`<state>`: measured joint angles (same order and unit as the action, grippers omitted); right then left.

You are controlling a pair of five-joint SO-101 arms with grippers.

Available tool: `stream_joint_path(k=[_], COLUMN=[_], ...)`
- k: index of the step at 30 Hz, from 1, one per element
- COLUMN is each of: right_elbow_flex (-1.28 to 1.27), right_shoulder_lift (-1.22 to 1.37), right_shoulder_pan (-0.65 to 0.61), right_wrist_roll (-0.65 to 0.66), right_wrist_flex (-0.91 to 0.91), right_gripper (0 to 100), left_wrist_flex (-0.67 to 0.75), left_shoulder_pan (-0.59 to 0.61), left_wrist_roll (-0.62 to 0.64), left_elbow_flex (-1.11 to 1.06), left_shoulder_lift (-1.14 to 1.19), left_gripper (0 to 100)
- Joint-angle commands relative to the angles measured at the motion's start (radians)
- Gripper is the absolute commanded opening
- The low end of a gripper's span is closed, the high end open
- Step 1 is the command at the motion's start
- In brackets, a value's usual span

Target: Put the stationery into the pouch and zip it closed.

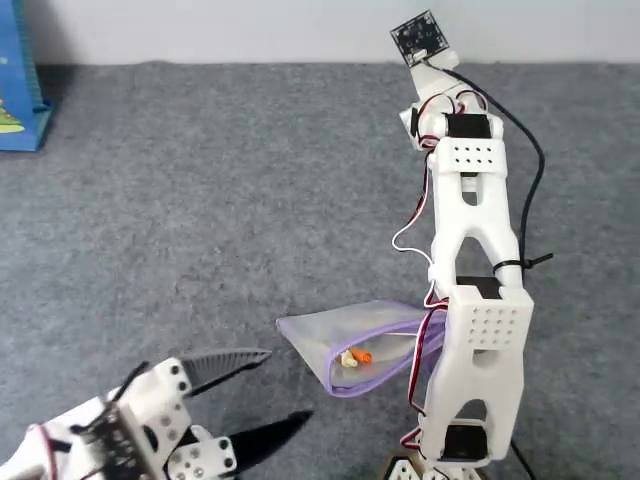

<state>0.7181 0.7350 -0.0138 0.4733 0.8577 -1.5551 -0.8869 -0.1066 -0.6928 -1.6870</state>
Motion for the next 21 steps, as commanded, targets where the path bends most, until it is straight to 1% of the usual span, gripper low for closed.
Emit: stream_joint_path(k=[1,3,8,13,17,19,21], right_elbow_flex=[0.055,0.055,0.055,0.055,0.055,0.055,0.055], right_shoulder_lift=[-0.010,-0.010,-0.016,-0.071,-0.130,-0.159,-0.194], right_shoulder_pan=[-0.018,-0.018,-0.019,-0.035,-0.033,-0.027,-0.025], right_wrist_roll=[-0.006,-0.006,-0.006,-0.006,-0.006,-0.006,-0.006], right_wrist_flex=[0.005,0.007,0.031,0.125,0.196,0.236,0.277], right_gripper=[9.0,9.0,9.0,9.0,9.0,9.0,9.0], left_wrist_flex=[0.055,0.071,0.101,0.180,0.218,0.247,0.302], left_shoulder_pan=[-0.078,-0.103,-0.106,-0.106,-0.084,-0.046,-0.003], left_wrist_roll=[0.014,0.014,0.008,0.008,0.006,0.006,0.006], left_elbow_flex=[-0.056,-0.088,-0.105,-0.107,-0.110,-0.136,-0.188], left_shoulder_lift=[-0.002,0.012,0.147,0.279,0.304,0.295,0.279], left_gripper=[22,22,22,22,21,19,12])
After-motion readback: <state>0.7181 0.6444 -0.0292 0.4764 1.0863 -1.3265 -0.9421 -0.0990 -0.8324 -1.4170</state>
